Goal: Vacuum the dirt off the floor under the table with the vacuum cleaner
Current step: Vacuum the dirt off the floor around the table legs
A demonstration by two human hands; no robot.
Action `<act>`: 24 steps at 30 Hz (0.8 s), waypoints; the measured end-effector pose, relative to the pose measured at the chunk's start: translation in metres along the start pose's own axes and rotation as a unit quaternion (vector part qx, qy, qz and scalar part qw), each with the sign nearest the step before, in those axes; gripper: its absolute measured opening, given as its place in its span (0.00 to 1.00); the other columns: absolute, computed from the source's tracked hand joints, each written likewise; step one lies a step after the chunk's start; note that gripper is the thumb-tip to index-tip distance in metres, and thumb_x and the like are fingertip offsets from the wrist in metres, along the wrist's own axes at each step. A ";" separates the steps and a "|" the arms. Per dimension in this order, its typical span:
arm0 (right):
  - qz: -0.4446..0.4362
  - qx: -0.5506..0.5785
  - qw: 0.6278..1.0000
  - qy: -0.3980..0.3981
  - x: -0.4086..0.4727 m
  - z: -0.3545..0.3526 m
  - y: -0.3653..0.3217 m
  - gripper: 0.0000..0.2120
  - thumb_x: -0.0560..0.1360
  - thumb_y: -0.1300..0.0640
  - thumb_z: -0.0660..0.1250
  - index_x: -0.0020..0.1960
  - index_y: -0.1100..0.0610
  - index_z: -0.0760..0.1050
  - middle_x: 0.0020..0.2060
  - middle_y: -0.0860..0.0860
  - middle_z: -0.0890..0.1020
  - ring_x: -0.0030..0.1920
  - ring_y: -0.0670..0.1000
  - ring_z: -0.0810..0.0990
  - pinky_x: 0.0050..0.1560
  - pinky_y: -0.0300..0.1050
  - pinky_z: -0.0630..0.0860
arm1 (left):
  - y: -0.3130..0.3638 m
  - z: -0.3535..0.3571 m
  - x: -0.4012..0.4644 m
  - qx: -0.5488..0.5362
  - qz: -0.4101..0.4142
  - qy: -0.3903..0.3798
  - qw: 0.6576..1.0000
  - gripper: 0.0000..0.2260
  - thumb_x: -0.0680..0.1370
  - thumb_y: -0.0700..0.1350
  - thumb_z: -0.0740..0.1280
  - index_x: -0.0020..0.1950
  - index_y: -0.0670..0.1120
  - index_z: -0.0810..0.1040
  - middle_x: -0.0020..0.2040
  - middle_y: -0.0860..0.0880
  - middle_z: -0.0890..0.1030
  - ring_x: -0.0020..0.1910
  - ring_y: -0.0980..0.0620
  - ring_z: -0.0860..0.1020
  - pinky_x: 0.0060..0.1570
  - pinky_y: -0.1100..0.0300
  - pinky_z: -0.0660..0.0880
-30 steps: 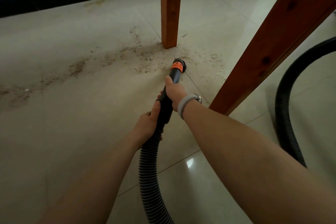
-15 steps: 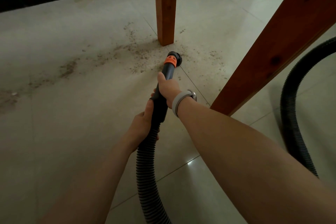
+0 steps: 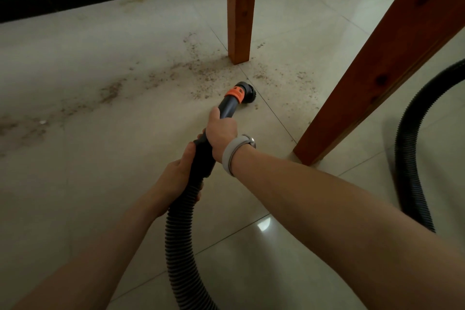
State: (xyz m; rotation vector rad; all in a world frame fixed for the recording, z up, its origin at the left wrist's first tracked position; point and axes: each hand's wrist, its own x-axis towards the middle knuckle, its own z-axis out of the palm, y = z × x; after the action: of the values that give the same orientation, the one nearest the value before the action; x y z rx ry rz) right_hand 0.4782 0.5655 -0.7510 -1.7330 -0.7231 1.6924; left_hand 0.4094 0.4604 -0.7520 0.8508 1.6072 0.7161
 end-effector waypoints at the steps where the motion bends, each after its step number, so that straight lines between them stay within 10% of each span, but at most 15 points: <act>1: 0.001 0.005 1.000 0.003 -0.003 0.004 0.004 0.25 0.77 0.42 0.56 0.64 0.61 0.66 0.55 0.61 0.79 0.50 0.61 0.80 0.55 0.58 0.77 | -0.003 -0.004 -0.005 0.000 -0.005 -0.001 1.000 0.31 0.77 0.66 0.50 0.43 0.39 0.75 0.28 0.42 0.76 0.25 0.46 0.75 0.28 0.57 0.74; 15: 0.014 0.020 0.999 0.034 -0.020 0.019 0.035 0.22 0.74 0.37 0.55 0.52 0.55 0.57 0.52 0.57 0.78 0.53 0.61 0.78 0.58 0.59 0.74 | -0.014 -0.023 -0.029 0.020 -0.028 -0.018 0.999 0.30 0.78 0.64 0.49 0.43 0.38 0.74 0.27 0.43 0.75 0.23 0.47 0.74 0.26 0.60 0.73; 24: 0.020 0.040 0.999 0.026 -0.009 -0.001 0.024 0.25 0.77 0.40 0.56 0.62 0.59 0.64 0.52 0.58 0.78 0.51 0.60 0.80 0.56 0.58 0.76 | -0.008 -0.006 -0.018 0.020 -0.009 -0.006 1.000 0.29 0.78 0.64 0.51 0.42 0.39 0.74 0.28 0.44 0.76 0.24 0.47 0.75 0.28 0.58 0.74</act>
State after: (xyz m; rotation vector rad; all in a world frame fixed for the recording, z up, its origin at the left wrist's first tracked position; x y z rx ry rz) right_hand 0.4781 0.5427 -0.7627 -1.7396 -0.5933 1.6729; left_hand 0.4044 0.4404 -0.7477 0.8676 1.6208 0.6674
